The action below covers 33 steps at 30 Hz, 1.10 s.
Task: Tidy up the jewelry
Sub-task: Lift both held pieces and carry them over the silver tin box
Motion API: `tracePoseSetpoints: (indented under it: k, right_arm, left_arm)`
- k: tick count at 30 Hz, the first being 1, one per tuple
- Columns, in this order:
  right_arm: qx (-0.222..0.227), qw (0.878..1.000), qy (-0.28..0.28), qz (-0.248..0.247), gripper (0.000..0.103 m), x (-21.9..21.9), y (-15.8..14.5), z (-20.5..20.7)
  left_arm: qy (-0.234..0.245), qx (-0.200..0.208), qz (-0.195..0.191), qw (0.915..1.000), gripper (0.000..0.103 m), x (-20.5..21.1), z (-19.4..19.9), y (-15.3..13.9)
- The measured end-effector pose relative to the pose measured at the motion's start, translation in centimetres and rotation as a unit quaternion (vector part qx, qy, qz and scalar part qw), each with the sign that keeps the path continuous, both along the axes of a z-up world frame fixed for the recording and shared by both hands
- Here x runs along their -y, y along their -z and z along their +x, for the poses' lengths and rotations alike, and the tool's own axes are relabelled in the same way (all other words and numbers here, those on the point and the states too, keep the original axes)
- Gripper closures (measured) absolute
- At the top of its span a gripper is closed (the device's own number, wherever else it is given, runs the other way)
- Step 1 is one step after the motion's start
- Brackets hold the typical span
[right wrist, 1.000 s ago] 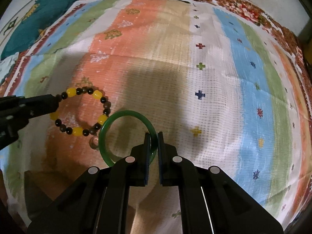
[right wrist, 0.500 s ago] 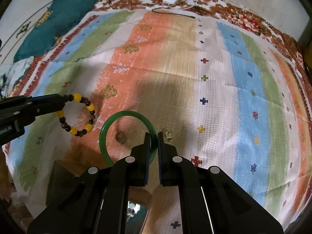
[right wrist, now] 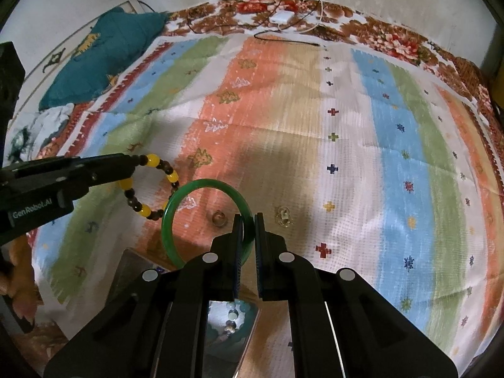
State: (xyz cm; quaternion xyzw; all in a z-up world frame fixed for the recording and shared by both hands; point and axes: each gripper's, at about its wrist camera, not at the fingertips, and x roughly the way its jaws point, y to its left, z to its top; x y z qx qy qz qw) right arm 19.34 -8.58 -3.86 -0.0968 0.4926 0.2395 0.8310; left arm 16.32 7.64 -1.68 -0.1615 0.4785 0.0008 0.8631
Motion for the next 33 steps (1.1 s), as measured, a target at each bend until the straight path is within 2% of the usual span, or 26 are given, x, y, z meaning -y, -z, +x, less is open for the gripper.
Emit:
tracePoseSetpoints:
  k: [19,33]
  right_arm:
    - [0.018,0.999,-0.002,0.042,0.095,1.8,-2.5,-2.9]
    - [0.022,0.998,-0.010,0.057,0.095,3.0,-3.2,-5.3]
  left_arm:
    - [0.006,0.051,-0.010,0.9986,0.094,1.5,-4.3,-3.6]
    - [0.024,0.067,-0.015,0.9974,0.094,3.2,-7.3,-4.7]
